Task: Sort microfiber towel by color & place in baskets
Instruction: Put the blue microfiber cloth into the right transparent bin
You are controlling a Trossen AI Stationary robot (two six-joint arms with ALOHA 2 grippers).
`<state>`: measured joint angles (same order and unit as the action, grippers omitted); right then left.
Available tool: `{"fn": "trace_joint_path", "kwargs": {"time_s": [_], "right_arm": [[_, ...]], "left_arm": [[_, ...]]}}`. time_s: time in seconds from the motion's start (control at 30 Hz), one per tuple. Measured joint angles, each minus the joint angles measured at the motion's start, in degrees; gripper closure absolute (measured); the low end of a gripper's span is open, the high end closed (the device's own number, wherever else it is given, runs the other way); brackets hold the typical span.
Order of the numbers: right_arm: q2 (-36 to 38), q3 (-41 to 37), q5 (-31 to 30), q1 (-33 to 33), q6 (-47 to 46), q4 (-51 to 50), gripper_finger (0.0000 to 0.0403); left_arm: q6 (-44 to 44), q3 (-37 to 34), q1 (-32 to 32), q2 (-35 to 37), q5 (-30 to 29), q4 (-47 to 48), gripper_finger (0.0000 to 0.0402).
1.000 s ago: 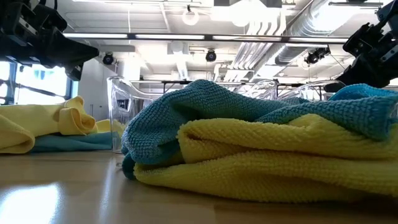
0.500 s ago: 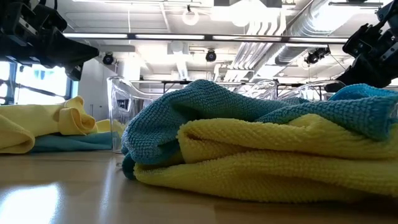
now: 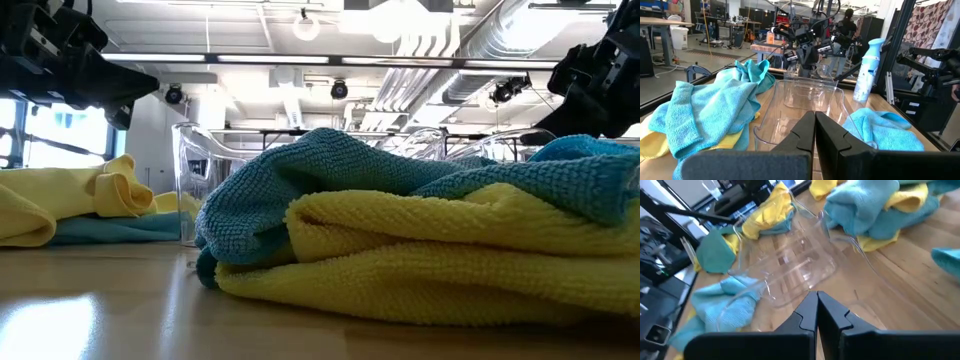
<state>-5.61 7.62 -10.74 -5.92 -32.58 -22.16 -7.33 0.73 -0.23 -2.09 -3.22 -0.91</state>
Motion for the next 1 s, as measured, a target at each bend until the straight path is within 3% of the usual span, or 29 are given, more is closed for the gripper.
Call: {"fn": "trace_joint_path", "kwargs": {"time_s": [0.3,0.43,0.57,0.63,0.87,1.0], "right_arm": [[0.02,0.00,-0.86,-0.01,0.45,2.03,0.0402],[-0.06,0.00,-1.91,0.01,7.84,7.43,0.0402],[-2.30,1.27,-12.04,0.03,13.75,14.94,0.0402],[-4.72,3.23,-17.02,0.07,14.77,17.10,0.0402],[-20.41,15.91,-21.18,0.07,18.17,17.32,0.0403],[-31.38,25.40,-26.73,1.38,18.21,14.91,0.0403]], "left_arm": [[0.00,0.00,-0.02,-0.02,0.02,0.00,0.0402],[0.00,0.00,-0.02,-0.02,0.02,0.00,0.0402],[0.00,0.00,-0.02,-0.02,0.00,0.01,0.0401],[0.00,-0.01,-0.02,-0.02,0.00,0.01,0.0402],[0.00,-0.01,-0.02,-0.02,0.00,0.01,0.0401],[0.00,0.00,0.00,-0.02,0.00,0.02,0.0402]]}}
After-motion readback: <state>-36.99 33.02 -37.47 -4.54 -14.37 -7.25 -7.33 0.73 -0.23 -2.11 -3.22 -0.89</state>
